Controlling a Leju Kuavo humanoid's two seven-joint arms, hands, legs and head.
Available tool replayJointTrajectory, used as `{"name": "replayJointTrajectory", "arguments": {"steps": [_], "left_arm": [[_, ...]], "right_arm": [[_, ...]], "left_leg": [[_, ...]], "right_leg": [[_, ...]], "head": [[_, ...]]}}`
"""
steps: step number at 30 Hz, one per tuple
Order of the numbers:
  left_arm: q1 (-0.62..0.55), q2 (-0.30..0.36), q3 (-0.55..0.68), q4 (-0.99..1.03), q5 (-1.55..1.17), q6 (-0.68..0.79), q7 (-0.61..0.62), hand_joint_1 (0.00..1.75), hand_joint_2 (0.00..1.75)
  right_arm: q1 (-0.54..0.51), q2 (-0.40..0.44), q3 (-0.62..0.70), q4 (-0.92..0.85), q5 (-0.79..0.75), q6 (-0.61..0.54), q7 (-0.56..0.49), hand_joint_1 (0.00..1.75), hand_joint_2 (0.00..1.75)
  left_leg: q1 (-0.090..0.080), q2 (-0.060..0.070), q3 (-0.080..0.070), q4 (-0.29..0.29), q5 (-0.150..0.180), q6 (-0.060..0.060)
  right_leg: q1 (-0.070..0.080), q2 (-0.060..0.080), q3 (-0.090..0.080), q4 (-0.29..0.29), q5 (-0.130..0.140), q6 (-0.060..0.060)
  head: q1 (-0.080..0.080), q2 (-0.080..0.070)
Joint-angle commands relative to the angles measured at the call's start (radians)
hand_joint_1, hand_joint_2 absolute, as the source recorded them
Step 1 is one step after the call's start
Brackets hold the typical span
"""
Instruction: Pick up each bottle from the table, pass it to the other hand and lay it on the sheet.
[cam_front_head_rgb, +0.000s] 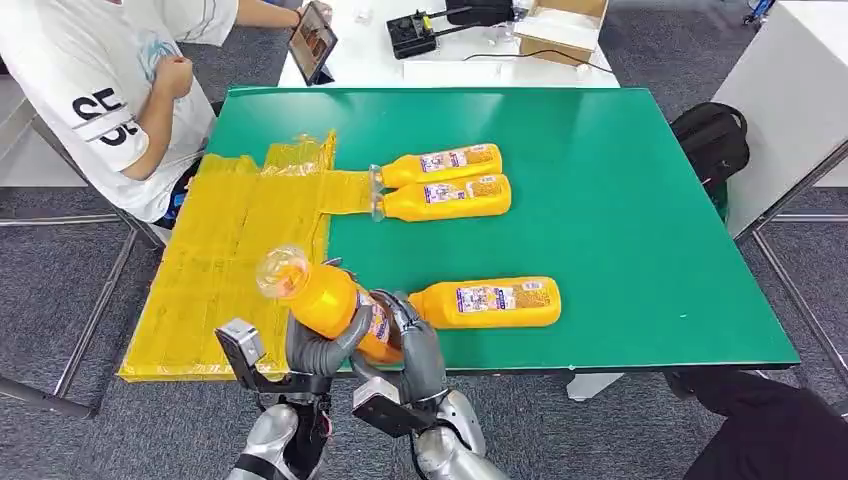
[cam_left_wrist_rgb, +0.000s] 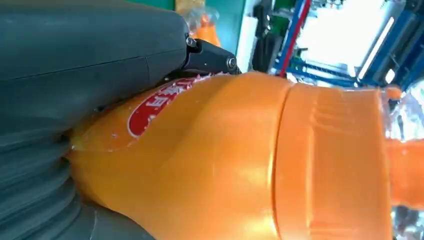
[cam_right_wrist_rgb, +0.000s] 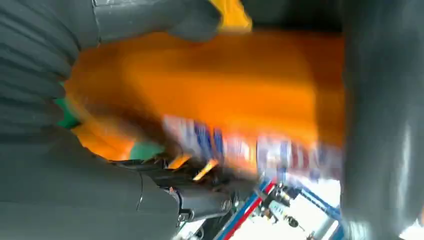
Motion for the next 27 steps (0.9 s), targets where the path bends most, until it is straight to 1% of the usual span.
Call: {"name": "replayJointTrajectory", "arguments": {"steps": [1, 7, 8, 9, 10, 11, 12, 13, 14, 17, 18, 19, 21, 22, 23, 24, 26, 27], "left_arm": [[-0.05, -0.034, -0.068, 0.009, -0.004, -0.001, 0.005, 1.75, 1.75], [-0.05, -0.034, -0.068, 0.009, -0.004, -0.001, 0.005, 1.75, 1.75], [-0.053, -0.034, -0.064, 0.012, -0.004, -0.001, 0.005, 1.75, 1.75], [-0.054, -0.034, -0.061, 0.008, -0.011, 0.01, 0.005, 1.75, 1.75], [-0.055, -0.034, -0.052, -0.004, -0.035, 0.043, 0.005, 1.75, 1.75], [-0.062, -0.034, -0.036, -0.013, -0.052, 0.074, 0.005, 1.75, 1.75], [-0.071, -0.034, -0.018, -0.021, -0.075, 0.103, 0.005, 1.75, 1.75], [-0.075, -0.034, -0.009, -0.027, -0.09, 0.123, 0.005, 1.75, 1.75], [-0.102, -0.033, 0.038, -0.037, -0.126, 0.163, 0.005, 1.75, 1.75], [-0.178, -0.005, 0.109, -0.044, -0.187, 0.275, 0.005, 1.75, 1.75], [-0.19, 0.003, 0.12, -0.054, -0.205, 0.306, 0.005, 1.75, 1.75], [-0.225, 0.016, 0.154, -0.039, -0.229, 0.367, 0.005, 1.75, 1.75], [-0.271, 0.036, 0.194, -0.01, -0.27, 0.448, 0.005, 1.75, 1.75], [-0.291, 0.046, 0.208, 0.02, -0.289, 0.486, 0.005, 1.75, 1.75], [-0.31, 0.052, 0.225, 0.05, -0.286, 0.484, 0.005, 1.75, 1.75], [-0.321, 0.055, 0.238, 0.067, -0.295, 0.503, 0.005, 1.75, 1.75], [-0.355, 0.066, 0.267, 0.12, -0.304, 0.54, 0.005, 1.75, 1.75], [-0.367, 0.071, 0.274, 0.137, -0.3, 0.536, 0.005, 1.75, 1.75]], "right_arm": [[-0.026, 0.023, 0.059, 0.083, -0.008, 0.022, -0.034, 0.07, 1.75], [-0.026, 0.023, 0.059, 0.083, -0.008, 0.022, -0.034, 0.07, 1.75], [-0.028, 0.023, 0.057, 0.083, -0.014, 0.024, -0.034, 0.0, 1.75], [-0.031, 0.023, 0.06, 0.085, -0.017, 0.03, -0.034, 0.0, 0.0], [-0.029, 0.023, 0.055, 0.069, -0.019, 0.03, -0.034, 0.0, 0.0], [-0.028, 0.023, 0.04, 0.049, -0.023, 0.049, -0.034, 0.0, 0.0], [-0.025, 0.023, 0.021, 0.024, -0.024, 0.071, -0.034, 0.0, 0.0], [-0.022, 0.023, 0.014, 0.009, -0.018, 0.082, -0.034, 0.0, 0.0], [-0.016, 0.021, -0.022, -0.043, 0.004, 0.129, -0.034, 0.0, 0.0], [-0.006, 0.023, -0.075, -0.138, 0.019, 0.202, -0.034, 0.0, 0.0], [-0.004, 0.023, -0.081, -0.155, 0.012, 0.217, -0.034, 0.0, 0.0], [-0.003, 0.023, -0.094, -0.184, 0.004, 0.238, -0.034, 0.0, 0.0], [0.004, 0.023, -0.116, -0.217, -0.011, 0.247, -0.034, 0.0, 0.0], [0.006, 0.023, -0.124, -0.229, -0.015, 0.254, -0.034, 0.0, 0.0], [0.008, 0.023, -0.132, -0.234, -0.016, 0.256, -0.034, 0.0, 0.0], [0.009, 0.023, -0.142, -0.236, -0.02, 0.26, -0.034, 0.0, 0.0], [0.011, 0.019, -0.156, -0.249, -0.025, 0.276, -0.034, 0.0, 0.0], [0.011, 0.018, -0.16, -0.25, -0.029, 0.282, -0.034, 0.0, 0.0]], "left_leg": [[0.0, 0.0, 0.002, 0.0, -0.002, 0.001], [0.0, -0.002, 0.003, 0.0, -0.002, 0.001], [0.0, -0.001, 0.002, 0.0, -0.001, 0.001], [0.0, -0.001, 0.002, 0.0, -0.001, 0.001], [0.0, -0.001, 0.005, 0.001, -0.003, 0.002], [0.0, -0.001, 0.005, 0.001, -0.003, 0.002], [0.0, -0.001, 0.002, 0.001, -0.001, 0.001], [0.0, -0.001, 0.003, 0.001, -0.002, 0.001], [0.0, -0.001, 0.004, 0.002, -0.003, 0.002], [0.001, -0.001, -0.001, 0.002, -0.001, 0.001], [0.001, -0.002, 0.001, 0.003, -0.002, 0.001], [0.001, -0.001, 0.0, 0.002, 0.0, 0.001], [0.001, -0.002, 0.002, 0.002, -0.001, 0.001], [0.001, -0.001, 0.001, 0.001, 0.0, 0.001], [0.001, 0.001, 0.004, 0.001, -0.001, 0.001], [0.0, 0.0, 0.002, 0.0, 0.001, 0.001], [0.0, -0.001, 0.003, -0.001, 0.002, 0.001], [0.0, 0.0, 0.005, -0.001, 0.001, 0.002]], "right_leg": [[0.001, -0.001, 0.003, 0.0, -0.002, -0.002], [0.001, -0.003, 0.004, 0.0, -0.002, -0.003], [0.001, -0.002, 0.002, 0.0, -0.001, -0.002], [0.001, -0.002, 0.003, 0.0, -0.002, -0.002], [0.001, -0.003, 0.006, 0.0, -0.003, -0.003], [0.001, -0.003, 0.006, 0.001, -0.003, -0.003], [0.001, -0.002, 0.002, 0.001, -0.002, -0.002], [0.001, -0.003, 0.004, 0.001, -0.003, -0.003], [0.001, -0.003, 0.004, 0.002, -0.003, -0.004], [0.001, -0.003, 0.0, 0.002, -0.001, -0.003], [0.002, -0.004, 0.002, 0.003, -0.002, -0.004], [0.002, -0.003, 0.0, 0.002, -0.001, -0.003], [0.002, -0.004, 0.003, 0.003, -0.002, -0.004], [0.001, -0.002, 0.002, 0.001, -0.001, -0.003], [0.002, -0.001, 0.004, 0.002, -0.001, -0.004], [0.001, -0.001, 0.002, 0.001, 0.0, -0.002], [0.0, -0.001, 0.003, 0.001, 0.0, -0.002], [0.001, -0.002, 0.006, 0.0, -0.001, -0.003]], "head": [[0.0, 0.0], [-0.001, 0.0], [-0.001, 0.0], [-0.001, 0.0], [-0.001, 0.0], [-0.001, 0.0], [-0.001, 0.0], [-0.001, 0.0], [-0.001, 0.0], [-0.001, 0.0], [-0.001, 0.0], [-0.001, 0.0], [0.0, 0.0], [0.0, 0.0], [-0.001, 0.0], [0.0, 0.0], [0.0, 0.0], [0.0, 0.0]]}}
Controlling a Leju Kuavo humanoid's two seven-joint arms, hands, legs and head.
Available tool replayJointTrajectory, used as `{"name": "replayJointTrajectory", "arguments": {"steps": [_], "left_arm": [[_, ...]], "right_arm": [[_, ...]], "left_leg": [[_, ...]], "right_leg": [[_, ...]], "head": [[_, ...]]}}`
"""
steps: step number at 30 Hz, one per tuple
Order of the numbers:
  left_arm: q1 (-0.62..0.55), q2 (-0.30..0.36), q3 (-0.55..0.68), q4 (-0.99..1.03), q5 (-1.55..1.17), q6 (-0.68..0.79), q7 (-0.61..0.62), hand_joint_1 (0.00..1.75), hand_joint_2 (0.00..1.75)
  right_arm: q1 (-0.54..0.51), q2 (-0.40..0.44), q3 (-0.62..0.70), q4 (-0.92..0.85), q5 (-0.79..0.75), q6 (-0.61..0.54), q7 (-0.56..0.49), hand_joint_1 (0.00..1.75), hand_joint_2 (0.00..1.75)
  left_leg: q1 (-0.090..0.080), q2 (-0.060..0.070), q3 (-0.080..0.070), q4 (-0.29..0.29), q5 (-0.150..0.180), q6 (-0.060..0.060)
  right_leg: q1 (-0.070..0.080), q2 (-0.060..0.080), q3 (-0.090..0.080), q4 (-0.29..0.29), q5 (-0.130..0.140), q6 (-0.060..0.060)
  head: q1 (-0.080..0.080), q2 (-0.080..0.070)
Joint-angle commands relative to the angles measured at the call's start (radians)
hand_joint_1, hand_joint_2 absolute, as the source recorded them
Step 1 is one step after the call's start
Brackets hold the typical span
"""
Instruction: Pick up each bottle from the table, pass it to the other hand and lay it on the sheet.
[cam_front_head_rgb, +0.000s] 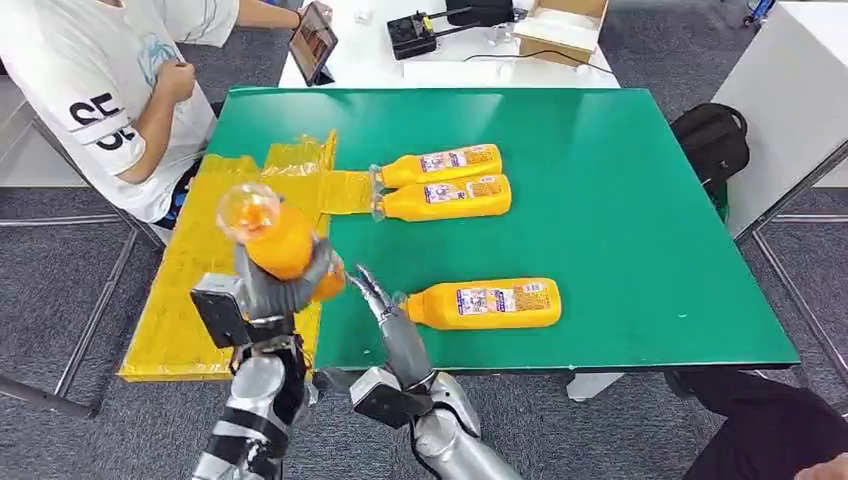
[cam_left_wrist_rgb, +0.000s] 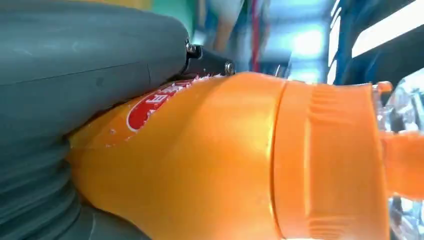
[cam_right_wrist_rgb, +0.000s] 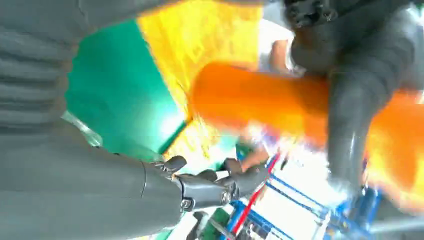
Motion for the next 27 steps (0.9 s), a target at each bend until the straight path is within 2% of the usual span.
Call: {"name": "replayJointTrajectory", "arguments": {"steps": [1, 5, 7, 8, 9, 15, 16, 18, 19, 20, 22, 23, 24, 25, 26, 27], "left_arm": [[-0.204, 0.069, 0.158, 0.219, -0.05, 0.12, 0.003, 1.75, 1.75], [-0.255, 0.09, 0.179, 0.312, -0.07, 0.181, 0.003, 1.75, 1.75], [-0.284, 0.108, 0.166, 0.379, -0.139, 0.287, 0.003, 1.75, 1.75], [-0.293, 0.1, 0.222, 0.4, -0.255, 0.293, 0.003, 1.75, 1.75], [-0.313, 0.061, 0.352, 0.435, -0.432, 0.293, 0.003, 1.75, 1.75], [-0.313, 0.061, 0.352, 0.435, -0.432, 0.293, 0.003, 1.75, 1.75], [-0.313, 0.061, 0.352, 0.435, -0.432, 0.293, 0.003, 1.75, 1.75], [-0.313, 0.061, 0.352, 0.435, -0.432, 0.293, 0.003, 1.75, 1.75], [-0.32, 0.011, 0.522, 0.41, -0.749, 0.293, 0.003, 1.75, 1.75], [-0.334, -0.021, 0.634, 0.406, -0.936, 0.293, 0.003, 1.75, 1.75], [-0.34, -0.041, 0.728, 0.352, -1.304, 0.293, 0.045, 1.75, 1.75], [-0.318, -0.005, 0.629, 0.32, -1.418, 0.293, 0.151, 1.75, 1.75], [-0.299, 0.052, 0.493, 0.318, -1.418, 0.293, 0.253, 1.75, 1.75], [-0.294, 0.188, 0.305, 0.346, -1.418, 0.293, 0.423, 1.75, 1.75], [-0.313, 0.24, 0.037, 0.377, -1.418, 0.293, 0.603, 1.75, 1.75], [-0.342, 0.284, -0.088, 0.434, -1.418, 0.293, 0.686, 1.75, 1.75]], "right_arm": [[0.007, 0.014, -0.107, -0.088, -0.028, 0.049, -0.034, 0.0, 0.0], [0.019, 0.011, -0.101, -0.123, -0.038, 0.043, -0.034, 0.0, 0.0], [0.03, 0.003, -0.091, -0.164, -0.05, 0.017, -0.034, 0.0, 0.0], [0.036, -0.002, -0.085, -0.185, -0.053, 0.004, -0.034, 0.0, 0.0], [0.052, -0.013, -0.072, -0.238, -0.066, -0.029, -0.034, 0.0, 0.0], [0.052, -0.013, -0.072, -0.238, -0.066, -0.029, -0.034, 0.0, 0.0], [0.052, -0.013, -0.072, -0.238, -0.066, -0.029, -0.034, 0.0, 0.0], [0.052, -0.013, -0.072, -0.238, -0.066, -0.029, -0.034, 0.0, 0.0], [0.067, -0.023, -0.062, -0.293, -0.079, -0.075, -0.034, 0.0, 0.0], [0.077, -0.033, -0.049, -0.337, -0.096, -0.105, -0.034, 0.0, 0.0], [0.1, -0.057, -0.029, -0.442, -0.111, -0.175, -0.034, 0.0, 0.0], [0.109, -0.064, -0.026, -0.482, -0.122, -0.189, -0.034, 0.0, 0.0], [0.116, -0.069, -0.027, -0.511, -0.125, -0.203, -0.034, 0.0, 0.0], [0.118, -0.075, -0.025, -0.53, -0.121, -0.21, -0.034, 0.0, 0.0], [0.12, -0.079, -0.025, -0.541, -0.122, -0.211, -0.034, 0.0, 0.0], [0.119, -0.082, -0.026, -0.553, -0.12, -0.215, -0.034, 0.0, 0.0]], "left_leg": [[0.0, 0.0, 0.003, -0.001, -0.001, 0.001], [0.0, 0.0, 0.005, -0.001, -0.002, 0.001], [0.0, 0.0, 0.005, -0.001, -0.002, 0.001], [0.0, 0.001, 0.008, -0.001, -0.003, 0.001], [0.0, 0.0, 0.005, -0.001, -0.001, 0.001], [0.0, 0.001, 0.006, 0.0, -0.002, 0.002], [0.0, 0.001, 0.003, -0.001, -0.001, 0.001], [0.0, -0.001, 0.006, -0.001, -0.002, 0.001], [0.0, -0.001, 0.003, 0.0, -0.001, 0.001], [0.0, 0.001, 0.004, 0.0, -0.002, 0.001], [0.0, 0.001, 0.003, 0.001, -0.002, 0.001], [0.001, 0.002, 0.004, 0.002, -0.003, 0.002], [0.0, 0.001, 0.001, 0.001, -0.002, 0.001], [0.0, 0.0, 0.002, 0.0, -0.002, 0.001], [0.0, 0.0, 0.005, 0.0, -0.003, 0.002], [0.0, -0.001, 0.001, 0.0, -0.001, 0.001]], "right_leg": [[0.001, -0.001, 0.003, 0.0, -0.001, -0.002], [0.001, -0.002, 0.005, 0.0, -0.002, -0.003], [0.001, -0.001, 0.005, 0.0, -0.002, -0.003], [0.002, -0.001, 0.007, -0.001, -0.003, -0.004], [0.0, -0.002, 0.004, 0.0, -0.002, -0.003], [0.001, 0.0, 0.005, -0.001, -0.002, -0.003], [0.0, -0.001, 0.002, 0.0, -0.001, -0.002], [0.001, -0.003, 0.005, -0.001, -0.003, -0.004], [0.001, -0.003, 0.003, -0.001, -0.002, -0.002], [0.001, -0.001, 0.004, 0.0, -0.002, -0.003], [0.001, 0.0, 0.002, 0.0, -0.002, -0.002], [0.001, 0.0, 0.003, 0.001, -0.003, -0.003], [0.001, -0.001, 0.001, 0.0, -0.001, -0.002], [0.001, -0.002, 0.002, 0.0, -0.002, -0.002], [0.001, -0.001, 0.005, 0.0, -0.003, -0.003], [0.0, -0.002, 0.001, 0.0, -0.002, -0.002]], "head": [[0.0, 0.0], [0.0, 0.0], [0.0, 0.0], [0.0, 0.0], [0.0, 0.0], [0.0, 0.0], [0.0, 0.0], [0.0, 0.0], [0.0, 0.0], [0.0, 0.0], [0.0, 0.0], [0.0, 0.0], [0.0, 0.0], [0.0, 0.0], [0.0, 0.0], [0.0, 0.0]]}}
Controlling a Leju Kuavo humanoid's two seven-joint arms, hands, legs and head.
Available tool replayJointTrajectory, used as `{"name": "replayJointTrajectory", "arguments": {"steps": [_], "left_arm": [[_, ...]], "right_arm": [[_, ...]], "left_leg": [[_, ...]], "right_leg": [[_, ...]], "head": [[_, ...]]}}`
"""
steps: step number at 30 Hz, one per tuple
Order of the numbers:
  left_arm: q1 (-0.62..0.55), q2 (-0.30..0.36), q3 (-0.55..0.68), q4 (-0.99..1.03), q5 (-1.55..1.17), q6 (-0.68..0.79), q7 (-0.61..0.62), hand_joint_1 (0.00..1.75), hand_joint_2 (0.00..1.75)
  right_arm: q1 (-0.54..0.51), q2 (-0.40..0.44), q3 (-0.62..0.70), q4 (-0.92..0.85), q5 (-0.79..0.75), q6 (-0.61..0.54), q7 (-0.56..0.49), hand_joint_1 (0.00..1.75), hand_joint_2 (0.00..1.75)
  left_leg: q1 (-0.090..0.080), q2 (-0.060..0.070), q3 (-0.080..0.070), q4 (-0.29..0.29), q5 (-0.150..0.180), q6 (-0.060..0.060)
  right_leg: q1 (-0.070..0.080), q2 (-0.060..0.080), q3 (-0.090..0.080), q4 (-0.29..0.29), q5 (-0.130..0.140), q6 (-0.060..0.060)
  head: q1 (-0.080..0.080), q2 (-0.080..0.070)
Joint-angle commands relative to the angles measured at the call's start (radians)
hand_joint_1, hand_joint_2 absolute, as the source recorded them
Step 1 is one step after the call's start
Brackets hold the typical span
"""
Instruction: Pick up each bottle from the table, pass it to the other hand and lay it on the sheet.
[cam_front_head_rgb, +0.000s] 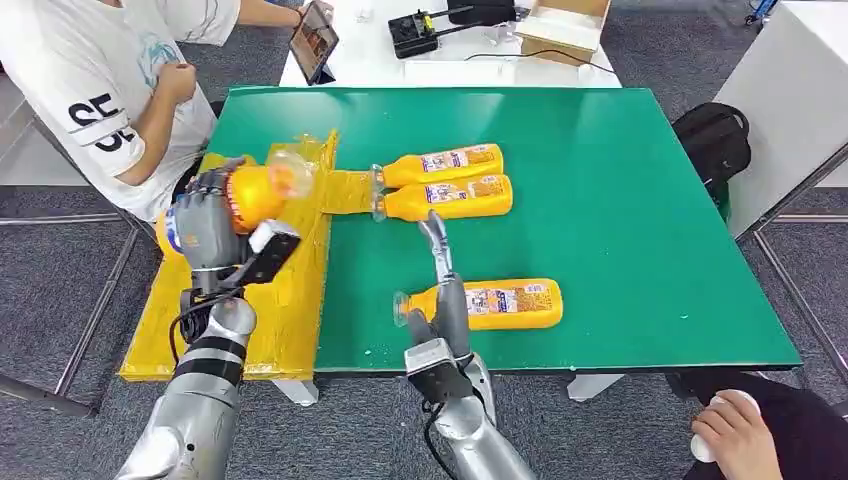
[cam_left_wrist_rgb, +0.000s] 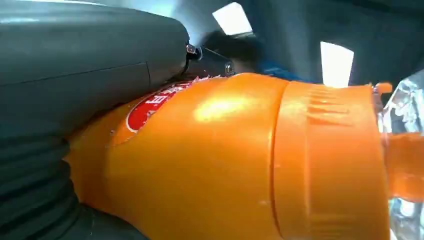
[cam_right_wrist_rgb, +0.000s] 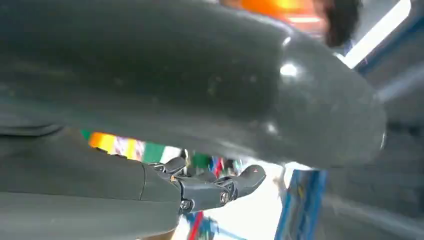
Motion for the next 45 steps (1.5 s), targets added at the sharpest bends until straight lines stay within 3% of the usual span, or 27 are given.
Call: {"name": "replayJointTrajectory", "arguments": {"steps": [1, 3, 5, 6, 7, 8, 9, 10, 11, 12, 17, 31, 41, 42, 43, 45], "left_arm": [[-0.088, 0.298, -0.679, 0.139, -0.168, -0.001, 0.668, 1.75, 1.75], [-0.136, 0.326, -0.801, 0.241, -0.168, -0.001, 0.704, 1.75, 1.75], [-0.157, 0.312, -0.803, 0.312, -0.159, -0.001, 0.686, 1.75, 1.75], [-0.162, 0.322, -0.849, 0.357, -0.125, -0.001, 0.696, 1.75, 1.75], [-0.173, 0.308, -0.811, 0.407, -0.162, -0.001, 0.667, 1.75, 1.75], [-0.229, 0.342, -0.665, 0.461, -0.168, -0.001, 0.515, 1.75, 1.75], [-0.193, 0.316, -0.916, 0.456, -0.066, -0.001, 0.736, 1.75, 1.75], [-0.203, 0.326, -0.93, 0.472, -0.064, -0.001, 0.681, 1.75, 1.75], [-0.154, 0.314, -0.892, 0.401, -0.124, -0.067, 0.705, 1.75, 1.75], [-0.189, 0.32, -0.865, 0.507, -0.098, -0.001, 0.646, 1.75, 1.75], [-0.214, 0.295, -0.759, 0.69, -0.136, -0.005, 0.571, 1.75, 1.75], [-0.196, 0.297, -0.722, 0.702, -0.13, -0.032, 0.547, 1.75, 1.75], [-0.158, 0.282, -0.529, 0.694, 0.015, -0.097, 0.48, 1.75, 1.75], [-0.155, 0.278, -0.505, 0.693, 0.037, -0.111, 0.468, 0.79, 1.75], [-0.154, 0.276, -0.493, 0.692, 0.047, -0.118, 0.466, 0.0, 1.75], [-0.153, 0.272, -0.46, 0.691, 0.078, -0.15, 0.455, 0.0, 1.75]], "right_arm": [[0.037, -0.071, 0.039, -0.222, -0.013, -0.069, -0.034, 0.0, 0.0], [0.032, -0.075, 0.047, -0.232, -0.023, -0.073, -0.034, 0.0, 0.0], [0.023, -0.074, 0.05, -0.224, -0.03, -0.071, -0.034, 0.0, 0.0], [-0.004, -0.078, 0.053, -0.2, -0.056, -0.071, -0.034, 0.0, 0.0], [0.017, -0.077, 0.06, -0.214, -0.046, -0.068, -0.034, 0.0, 0.0], [-0.037, -0.07, 0.07, -0.16, -0.069, -0.082, -0.034, 0.0, 0.0], [0.044, -0.066, 0.016, -0.236, -0.021, -0.014, -0.034, 0.0, 0.0], [0.032, -0.055, 0.025, -0.216, -0.015, -0.027, -0.034, 0.0, 0.0], [0.028, -0.058, 0.034, -0.199, -0.016, -0.027, -0.034, 0.0, 0.0], [0.026, -0.056, 0.035, -0.193, -0.015, -0.027, -0.034, 0.0, 0.0], [0.015, -0.06, 0.047, -0.149, -0.041, -0.015, -0.034, 0.0, 0.0], [0.002, -0.044, 0.063, -0.089, -0.026, -0.004, -0.034, 0.0, 0.0], [0.0, -0.039, 0.05, -0.021, -0.014, 0.012, -0.034, 0.0, 0.0], [0.0, -0.036, 0.046, -0.013, -0.013, 0.018, -0.034, 0.0, 0.0], [0.0, -0.035, 0.045, -0.012, -0.013, 0.019, -0.034, 0.0, 0.0], [0.0, -0.032, 0.041, -0.002, -0.012, 0.027, -0.034, 0.0, 0.0]], "left_leg": [[0.001, -0.002, 0.002, 0.001, -0.001, 0.001], [0.001, -0.002, 0.0, 0.0, 0.0, 0.0], [0.001, 0.0, 0.004, 0.0, -0.001, 0.0], [0.002, -0.006, 0.001, 0.0, 0.001, 0.001], [0.002, -0.006, 0.003, 0.0, 0.001, 0.001], [0.001, -0.006, 0.002, -0.001, 0.002, 0.0], [0.001, -0.003, 0.006, -0.001, 0.0, 0.001], [0.002, -0.001, 0.005, 0.0, 0.0, 0.002], [0.001, 0.001, 0.003, -0.001, 0.001, 0.0], [-0.001, 0.003, 0.002, -0.001, 0.001, 0.0], [0.001, 0.002, 0.006, -0.001, 0.0, 0.0], [0.001, 0.003, 0.003, -0.001, 0.0, 0.0], [0.001, 0.003, 0.004, -0.001, 0.0, 0.0], [0.001, 0.003, 0.006, -0.001, -0.001, 0.001], [0.001, 0.003, 0.002, -0.001, 0.001, 0.0], [0.001, 0.003, 0.004, -0.001, 0.0, 0.0]], "right_leg": [[0.001, -0.004, 0.003, 0.002, -0.003, -0.004], [0.002, -0.004, -0.001, 0.001, -0.001, -0.004], [0.002, -0.004, 0.001, 0.001, -0.001, -0.007], [0.002, -0.009, 0.001, 0.0, -0.001, -0.005], [0.003, -0.008, 0.003, 0.0, -0.002, -0.006], [0.002, -0.006, 0.001, -0.001, 0.0, -0.004], [0.002, -0.005, 0.007, -0.001, -0.001, -0.006], [0.002, -0.003, 0.006, 0.0, 0.0, -0.005], [0.001, -0.001, 0.002, 0.0, 0.001, -0.004], [0.0, 0.0, 0.001, 0.0, 0.002, -0.004], [0.002, -0.001, 0.004, -0.001, 0.001, -0.006], [0.002, 0.0, 0.002, 0.0, 0.001, -0.005], [0.002, 0.0, 0.003, 0.0, 0.001, -0.005], [0.002, 0.0, 0.006, -0.001, 0.0, -0.006], [0.001, 0.001, 0.001, 0.0, 0.001, -0.004], [0.001, 0.001, 0.003, -0.001, 0.001, -0.005]], "head": [[0.0, 0.0], [0.0, 0.0], [-0.002, 0.0], [0.0, 0.0], [0.0, 0.0], [0.0, 0.0], [0.0, 0.0], [0.0, 0.0], [0.0, 0.0], [0.0, 0.0], [0.0, 0.0], [0.0, 0.0], [0.0, 0.0], [0.0, 0.0], [0.0, 0.0], [0.0, 0.0]]}}
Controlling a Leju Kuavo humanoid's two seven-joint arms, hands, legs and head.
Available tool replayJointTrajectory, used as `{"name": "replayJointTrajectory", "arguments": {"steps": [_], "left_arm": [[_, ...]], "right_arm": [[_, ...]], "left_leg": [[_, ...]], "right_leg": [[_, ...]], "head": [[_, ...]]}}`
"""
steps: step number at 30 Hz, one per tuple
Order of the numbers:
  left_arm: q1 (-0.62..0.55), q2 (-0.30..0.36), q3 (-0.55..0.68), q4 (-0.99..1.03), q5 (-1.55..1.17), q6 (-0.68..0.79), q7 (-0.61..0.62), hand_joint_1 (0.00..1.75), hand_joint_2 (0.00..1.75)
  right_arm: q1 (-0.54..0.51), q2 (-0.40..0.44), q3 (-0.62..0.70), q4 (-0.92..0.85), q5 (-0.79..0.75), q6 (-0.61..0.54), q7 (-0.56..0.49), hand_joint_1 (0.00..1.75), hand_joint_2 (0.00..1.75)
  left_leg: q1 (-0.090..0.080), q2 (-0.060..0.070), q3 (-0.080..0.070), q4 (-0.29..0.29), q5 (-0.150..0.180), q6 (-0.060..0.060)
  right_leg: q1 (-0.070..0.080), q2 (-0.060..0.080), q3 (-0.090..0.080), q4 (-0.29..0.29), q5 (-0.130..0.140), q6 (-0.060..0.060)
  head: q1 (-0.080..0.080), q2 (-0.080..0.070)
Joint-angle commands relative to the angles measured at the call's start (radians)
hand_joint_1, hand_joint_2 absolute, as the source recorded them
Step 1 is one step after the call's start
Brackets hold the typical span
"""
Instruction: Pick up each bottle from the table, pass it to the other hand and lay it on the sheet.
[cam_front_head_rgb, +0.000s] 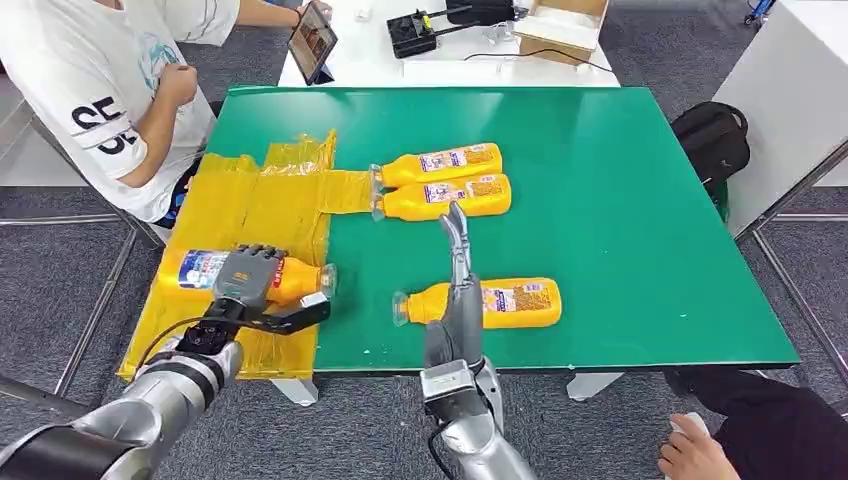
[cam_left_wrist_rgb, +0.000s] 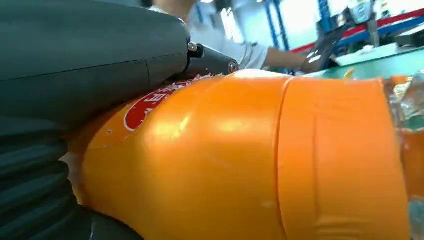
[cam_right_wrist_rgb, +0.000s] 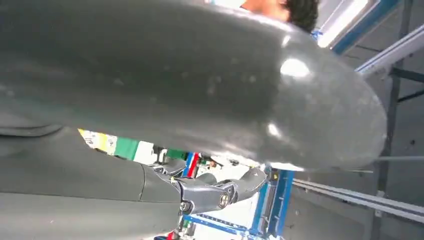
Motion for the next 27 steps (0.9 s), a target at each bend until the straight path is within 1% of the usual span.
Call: {"name": "replayJointTrajectory", "arguments": {"steps": [1, 2, 3, 4, 6, 7, 8, 10, 12, 13, 16, 18, 19, 20, 21, 22, 24, 25, 26, 27], "left_arm": [[-0.004, -0.023, 0.197, 0.051, 0.106, -0.077, -0.051, 0.0, 1.75], [-0.002, -0.026, 0.218, 0.049, 0.124, -0.084, -0.063, 0.0, 1.75], [-0.001, -0.026, 0.227, 0.048, 0.131, -0.085, -0.067, 0.0, 1.75], [0.0, -0.029, 0.244, 0.046, 0.143, -0.092, -0.077, 0.0, 1.75], [0.001, -0.034, 0.278, 0.043, 0.173, -0.107, -0.112, 0.0, 1.75], [0.002, -0.036, 0.288, 0.04, 0.181, -0.105, -0.121, 0.0, 1.75], [0.003, -0.044, 0.325, 0.037, 0.211, -0.125, -0.143, 0.0, 1.75], [0.009, -0.052, 0.348, 0.032, 0.232, -0.131, -0.171, 0.0, 1.75], [0.012, -0.055, 0.359, 0.033, 0.236, -0.139, -0.179, 0.0, 1.75], [0.013, -0.055, 0.356, 0.035, 0.231, -0.15, -0.183, 0.0, 1.75], [0.016, -0.054, 0.361, 0.036, 0.229, -0.166, -0.188, 0.0, 1.75], [0.016, -0.054, 0.361, 0.036, 0.229, -0.166, -0.188, 0.0, 1.75], [0.017, -0.052, 0.369, 0.034, 0.232, -0.182, -0.201, 0.0, 1.75], [0.019, -0.052, 0.379, 0.031, 0.236, -0.183, -0.211, 0.0, 1.75], [0.019, -0.054, 0.393, 0.028, 0.249, -0.186, -0.224, 0.0, 1.75], [0.018, -0.055, 0.402, 0.026, 0.258, -0.191, -0.24, 0.0, 1.75], [0.011, -0.057, 0.431, 0.024, 0.29, -0.246, -0.288, 0.0, 1.75], [0.005, -0.058, 0.446, 0.024, 0.307, -0.29, -0.309, 0.0, 1.75], [0.001, -0.061, 0.466, 0.023, 0.331, -0.326, -0.323, 0.0, 1.75], [-0.003, -0.063, 0.479, 0.017, 0.345, -0.346, -0.329, 0.0, 1.75]], "right_arm": [[-0.039, -0.001, -0.014, 0.133, 0.001, 0.025, -0.034, 0.0, 0.0], [-0.041, 0.001, -0.015, 0.141, 0.005, 0.03, -0.034, 0.0, 0.0], [-0.04, 0.002, -0.017, 0.144, 0.006, 0.032, -0.034, 0.0, 0.0], [-0.041, 0.004, -0.018, 0.147, 0.007, 0.034, -0.034, 0.0, 0.0], [-0.042, 0.008, -0.026, 0.154, 0.004, 0.038, -0.034, 0.0, 0.0], [-0.042, 0.009, -0.03, 0.156, 0.004, 0.037, -0.034, 0.0, 0.0], [-0.045, 0.016, -0.045, 0.169, 0.006, 0.031, -0.034, 0.0, 0.0], [-0.046, 0.022, -0.059, 0.172, -0.002, 0.032, -0.034, 0.0, 0.0], [-0.045, 0.026, -0.07, 0.17, -0.007, 0.032, -0.034, 0.0, 0.0], [-0.045, 0.027, -0.075, 0.173, -0.011, 0.033, -0.034, 0.0, 0.0], [-0.05, 0.029, -0.09, 0.179, -0.017, 0.039, -0.034, 0.0, 0.0], [-0.05, 0.029, -0.09, 0.179, -0.017, 0.039, -0.034, 0.0, 0.0], [-0.051, 0.033, -0.104, 0.185, -0.025, 0.044, -0.034, 0.0, 0.0], [-0.052, 0.035, -0.113, 0.186, -0.026, 0.047, -0.034, 0.0, 0.0], [-0.051, 0.038, -0.121, 0.188, -0.029, 0.047, -0.034, 0.0, 0.0], [-0.053, 0.038, -0.127, 0.199, -0.029, 0.05, -0.034, 0.0, 0.0], [-0.062, 0.044, -0.142, 0.22, -0.03, 0.061, -0.034, 0.0, 0.0], [-0.063, 0.046, -0.147, 0.224, -0.031, 0.07, -0.034, 0.0, 0.0], [-0.064, 0.047, -0.15, 0.227, -0.03, 0.072, -0.034, 0.0, 0.0], [-0.065, 0.047, -0.153, 0.228, -0.029, 0.074, -0.034, 0.0, 0.0]], "left_leg": [[0.0, 0.002, 0.008, -0.001, -0.003, 0.002], [0.0, 0.001, 0.005, -0.001, -0.002, 0.001], [0.0, 0.001, 0.007, -0.001, -0.002, 0.002], [0.0, 0.001, 0.006, -0.001, -0.001, 0.001], [0.001, 0.002, 0.009, -0.002, -0.003, 0.002], [0.0, 0.001, 0.006, -0.001, -0.002, 0.001], [0.0, 0.001, 0.007, -0.001, -0.002, 0.001], [0.0, 0.001, 0.009, -0.002, -0.003, 0.002], [0.0, 0.001, 0.006, -0.001, -0.002, 0.002], [0.0, 0.0, 0.009, -0.002, -0.003, 0.002], [0.0, 0.001, 0.005, -0.001, -0.001, 0.001], [0.0, 0.002, 0.008, -0.002, -0.002, 0.002], [0.0, 0.001, 0.007, -0.001, -0.001, 0.001], [0.0, 0.002, 0.012, -0.002, -0.003, 0.002], [0.0, 0.002, 0.012, -0.002, -0.003, 0.002], [0.0, 0.001, 0.007, -0.001, -0.001, 0.001], [0.0, 0.001, 0.009, -0.002, -0.001, 0.002], [0.0, 0.001, 0.007, -0.001, -0.001, 0.001], [0.0, 0.001, 0.009, -0.001, -0.001, 0.001], [0.0, 0.001, 0.008, -0.001, -0.001, 0.001]], "right_leg": [[0.001, 0.0, 0.008, -0.002, -0.002, -0.003], [0.001, 0.0, 0.005, -0.002, -0.001, -0.002], [0.001, 0.0, 0.007, -0.002, -0.002, -0.003], [0.001, 0.0, 0.005, -0.002, -0.001, -0.002], [0.002, 0.001, 0.008, -0.003, -0.002, -0.004], [0.001, 0.0, 0.006, -0.002, -0.001, -0.002], [0.001, 0.0, 0.006, -0.002, -0.001, -0.003], [0.001, 0.0, 0.008, -0.002, -0.002, -0.003], [0.001, -0.001, 0.006, -0.002, -0.001, -0.002], [0.001, -0.001, 0.009, -0.002, -0.002, -0.003], [0.0, 0.0, 0.005, -0.001, 0.0, -0.002], [0.001, 0.0, 0.008, -0.002, -0.001, -0.003], [0.0, 0.0, 0.007, -0.002, -0.001, -0.002], [0.002, -0.001, 0.012, -0.003, -0.002, -0.005], [0.002, -0.001, 0.012, -0.003, -0.002, -0.005], [0.0, 0.0, 0.007, -0.001, -0.001, -0.002], [0.001, 0.0, 0.009, -0.002, -0.001, -0.003], [0.0, 0.0, 0.007, -0.001, 0.0, -0.002], [0.001, 0.0, 0.009, -0.002, -0.001, -0.003], [0.0, 0.0, 0.008, -0.001, 0.0, -0.002]], "head": [[0.0, 0.0], [0.0, 0.0], [0.0, 0.0], [0.0, 0.0], [0.0, 0.0], [0.0, 0.0], [0.0, 0.0], [0.0, 0.0], [0.0, 0.0], [0.0, 0.0], [0.0, 0.0], [0.0, 0.0], [0.0, 0.0], [0.0, 0.0], [0.0, 0.0], [0.0, 0.0], [0.0, 0.0], [0.0, 0.0], [0.0, 0.0], [0.0, 0.0]]}}
